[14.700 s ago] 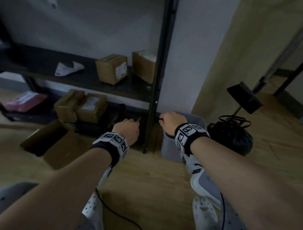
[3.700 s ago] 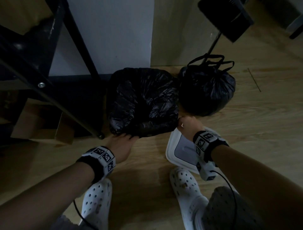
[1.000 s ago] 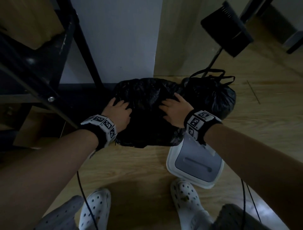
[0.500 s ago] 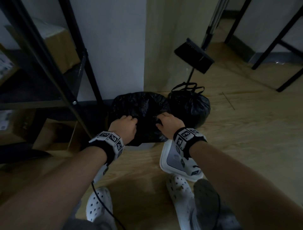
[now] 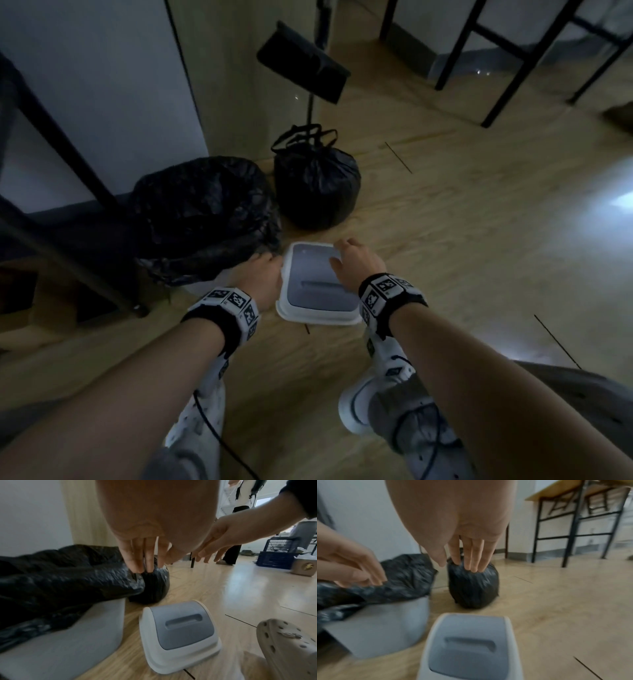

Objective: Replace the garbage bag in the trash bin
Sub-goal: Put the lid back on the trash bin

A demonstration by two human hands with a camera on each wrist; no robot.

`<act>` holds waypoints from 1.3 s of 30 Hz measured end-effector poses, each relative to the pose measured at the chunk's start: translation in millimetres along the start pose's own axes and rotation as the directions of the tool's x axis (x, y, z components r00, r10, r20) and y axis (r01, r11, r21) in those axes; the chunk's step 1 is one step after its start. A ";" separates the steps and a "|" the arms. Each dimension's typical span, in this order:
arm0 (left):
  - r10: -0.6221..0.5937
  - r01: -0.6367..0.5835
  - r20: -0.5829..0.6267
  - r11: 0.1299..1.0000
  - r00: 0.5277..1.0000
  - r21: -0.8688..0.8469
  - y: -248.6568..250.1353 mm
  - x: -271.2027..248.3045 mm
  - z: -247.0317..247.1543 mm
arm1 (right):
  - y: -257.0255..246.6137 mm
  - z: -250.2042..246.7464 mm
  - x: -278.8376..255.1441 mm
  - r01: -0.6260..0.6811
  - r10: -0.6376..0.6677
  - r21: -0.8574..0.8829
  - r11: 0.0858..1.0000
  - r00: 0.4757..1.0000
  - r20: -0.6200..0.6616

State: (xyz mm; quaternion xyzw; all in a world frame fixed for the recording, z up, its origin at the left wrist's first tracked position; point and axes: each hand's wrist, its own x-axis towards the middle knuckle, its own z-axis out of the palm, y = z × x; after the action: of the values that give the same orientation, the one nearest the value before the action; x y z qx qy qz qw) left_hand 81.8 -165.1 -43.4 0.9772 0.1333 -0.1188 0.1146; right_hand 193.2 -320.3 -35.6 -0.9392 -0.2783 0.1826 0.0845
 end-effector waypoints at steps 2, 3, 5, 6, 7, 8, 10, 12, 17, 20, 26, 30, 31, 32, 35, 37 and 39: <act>0.005 -0.004 0.053 1.000 0.999 -0.011 8.2 13.1 16.0 | 22.8 12.6 2.0 -0.057 0.056 0.033 0.998 0.998 0.021; 0.004 -0.002 0.081 1.000 0.997 -0.026 10.1 20.5 25.3 | 33.4 19.5 3.5 -0.089 0.088 0.051 0.995 0.996 0.033; -0.018 0.025 0.144 0.998 0.989 -0.049 11.3 35.3 45.4 | 53.1 36.2 8.3 -0.138 0.133 0.082 0.987 0.989 0.062; -0.037 0.049 0.176 0.997 0.984 -0.061 9.9 43.2 56.4 | 62.0 45.3 11.6 -0.155 0.148 0.098 0.983 0.986 0.075; -0.062 0.079 0.208 0.994 0.976 -0.075 8.7 50.2 66.8 | 70.2 54.2 15.1 -0.174 0.164 0.114 0.978 0.982 0.091; -0.086 0.110 0.240 0.990 0.967 -0.092 6.6 57.2 77.3 | 77.5 63.6 19.1 -0.193 0.181 0.130 0.972 0.978 0.104; -0.149 0.185 0.277 0.976 0.949 -0.111 3.9 70.0 94.6 | 91.0 81.0 28.0 -0.236 0.216 0.167 0.957 0.968 0.130; -0.217 0.267 0.295 0.953 0.930 -0.141 1.5 81.4 108.3 | 103.1 97.3 37.2 -0.281 0.253 0.221 0.934 0.956 0.147; -0.302 0.433 0.360 0.818 0.883 -0.378 -12.5 104.2 137.0 | 122.8 126.9 57.9 -0.465 0.408 0.490 0.737 0.885 0.226; -0.333 0.512 0.405 0.693 0.852 -0.507 -17.5 114.1 149.9 | 128.6 143.9 69.3 -0.507 0.452 0.640 0.577 0.851 0.267; -0.333 0.596 0.504 0.570 0.797 -0.566 -23.1 120.3 168.8 | 138.7 164.0 81.5 -0.530 0.439 0.723 0.442 0.831 0.341; -0.331 0.598 0.504 0.547 0.798 -0.586 -19.1 113.4 172.2 | 140.7 164.9 75.2 -0.541 0.472 0.702 0.464 0.821 0.321; -0.329 0.595 0.502 0.549 0.800 -0.587 -16.0 109.7 171.0 | 142.3 163.3 71.6 -0.547 0.479 0.694 0.467 0.817 0.321; -0.324 0.587 0.496 0.551 0.805 -0.593 -13.2 105.8 170.1 | 144.3 160.0 67.6 -0.548 0.485 0.691 0.472 0.816 0.315; -0.294 0.569 0.494 0.542 0.818 -0.619 -1.7 93.7 160.3 | 150.1 140.8 52.6 -0.526 0.501 0.676 0.516 0.825 0.260; -0.274 0.552 0.484 0.511 0.831 -0.659 8.7 86.3 149.6 | 152.6 122.2 39.7 -0.523 0.510 0.678 0.517 0.824 0.247; -0.258 0.523 0.455 0.455 0.852 -0.721 21.1 77.2 135.0 | 153.7 102.2 24.5 -0.522 0.523 0.690 0.502 0.818 0.239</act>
State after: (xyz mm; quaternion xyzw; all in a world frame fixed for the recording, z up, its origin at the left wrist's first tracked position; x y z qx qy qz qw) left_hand 132.9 -201.4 -187.3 0.7207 0.3780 -0.2028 0.5445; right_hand 248.1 -428.6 -176.9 -0.8642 0.1147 0.2938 0.3919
